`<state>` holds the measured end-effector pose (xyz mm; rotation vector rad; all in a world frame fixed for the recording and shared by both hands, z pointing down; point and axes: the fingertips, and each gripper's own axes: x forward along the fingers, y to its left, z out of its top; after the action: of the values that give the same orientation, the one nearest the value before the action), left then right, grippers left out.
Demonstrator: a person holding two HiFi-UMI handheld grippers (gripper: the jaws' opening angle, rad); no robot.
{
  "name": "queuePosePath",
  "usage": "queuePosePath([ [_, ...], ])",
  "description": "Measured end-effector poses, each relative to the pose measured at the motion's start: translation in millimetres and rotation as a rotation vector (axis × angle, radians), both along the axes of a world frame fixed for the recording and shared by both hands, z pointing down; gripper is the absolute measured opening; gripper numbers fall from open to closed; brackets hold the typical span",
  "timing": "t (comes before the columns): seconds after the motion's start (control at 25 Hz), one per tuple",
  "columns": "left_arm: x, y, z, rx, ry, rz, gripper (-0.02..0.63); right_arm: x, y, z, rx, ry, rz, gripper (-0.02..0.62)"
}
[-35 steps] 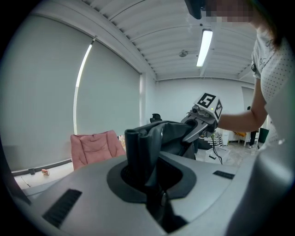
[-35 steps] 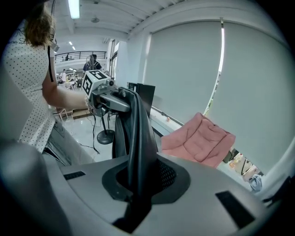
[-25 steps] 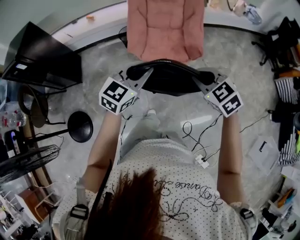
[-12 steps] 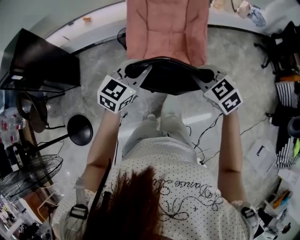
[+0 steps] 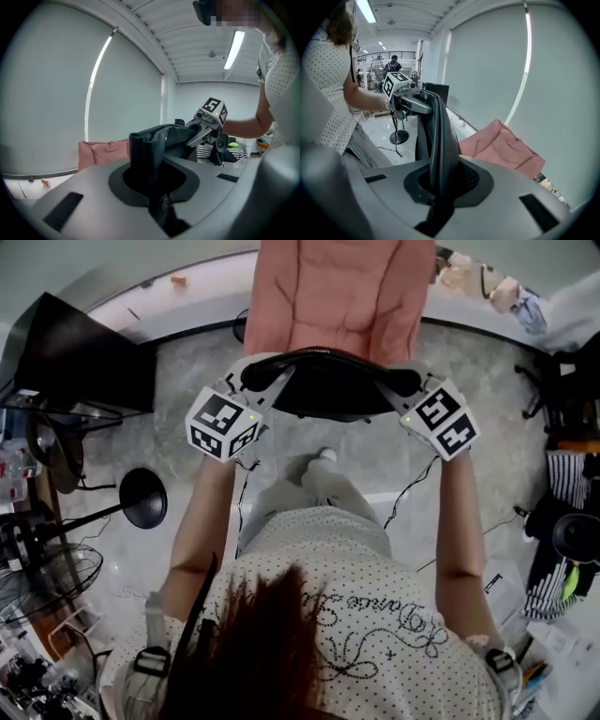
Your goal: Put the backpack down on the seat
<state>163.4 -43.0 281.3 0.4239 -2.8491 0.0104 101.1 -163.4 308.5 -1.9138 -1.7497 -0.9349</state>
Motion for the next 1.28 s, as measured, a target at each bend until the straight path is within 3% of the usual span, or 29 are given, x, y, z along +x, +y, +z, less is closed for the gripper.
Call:
queuePosePath([
  [0.44,-73.4,22.2,2.6,0.005,0.016,-0.069,0.041,-79.4,25.6,3.2,0.007,0.009,-0.054,0.038],
  [0.84,-153.1,83.9,29.0,0.056,0.042,0.002,0.041,-148.8,81.2,24.0,0.058,0.032,0.036,0.038],
  [1.28,-206.2,163.0,23.2,0.021,0.028,0.094,0.041,-189.2,155.0,22.1,0.022,0.043,0.151,0.040],
])
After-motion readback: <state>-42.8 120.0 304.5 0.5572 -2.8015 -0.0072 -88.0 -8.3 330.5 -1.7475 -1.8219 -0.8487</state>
